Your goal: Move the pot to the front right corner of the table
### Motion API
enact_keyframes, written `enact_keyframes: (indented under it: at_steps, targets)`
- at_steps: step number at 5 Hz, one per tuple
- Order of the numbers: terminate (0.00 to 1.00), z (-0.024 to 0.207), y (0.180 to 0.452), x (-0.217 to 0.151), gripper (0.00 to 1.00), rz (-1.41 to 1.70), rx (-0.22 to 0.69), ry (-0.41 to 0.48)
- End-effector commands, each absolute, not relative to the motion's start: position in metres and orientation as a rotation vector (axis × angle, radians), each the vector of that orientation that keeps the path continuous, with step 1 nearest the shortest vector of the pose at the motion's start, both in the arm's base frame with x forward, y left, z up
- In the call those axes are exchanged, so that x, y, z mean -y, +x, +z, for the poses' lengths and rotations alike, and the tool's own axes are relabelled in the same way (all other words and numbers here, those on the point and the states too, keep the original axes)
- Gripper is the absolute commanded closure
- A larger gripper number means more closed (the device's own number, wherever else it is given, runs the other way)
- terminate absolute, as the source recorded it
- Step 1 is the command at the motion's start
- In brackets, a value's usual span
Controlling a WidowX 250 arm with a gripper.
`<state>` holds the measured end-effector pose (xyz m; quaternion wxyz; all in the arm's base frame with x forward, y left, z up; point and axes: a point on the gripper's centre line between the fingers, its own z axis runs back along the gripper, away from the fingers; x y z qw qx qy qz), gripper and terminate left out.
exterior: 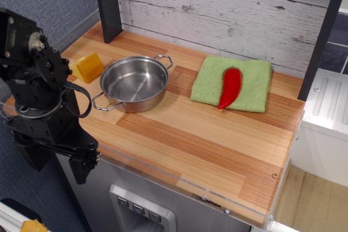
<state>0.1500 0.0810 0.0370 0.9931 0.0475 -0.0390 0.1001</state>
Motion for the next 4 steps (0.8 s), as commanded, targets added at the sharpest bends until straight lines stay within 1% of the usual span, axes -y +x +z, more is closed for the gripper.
enact_keyframes:
  at_steps: [1, 2, 3, 4]
  targets:
    - [0.0, 0.037, 0.15, -0.081, 0.0, 0.201, 0.078, 0.095]
    - [0.0, 0.061, 0.158, -0.089, 0.0, 0.249, 0.111, 0.107]
    - [0.0, 0.078, 0.175, -0.1, 0.0, 0.295, 0.108, 0.069]
    - [0.0, 0.092, 0.197, -0.107, 0.0, 0.298, 0.177, 0.061]
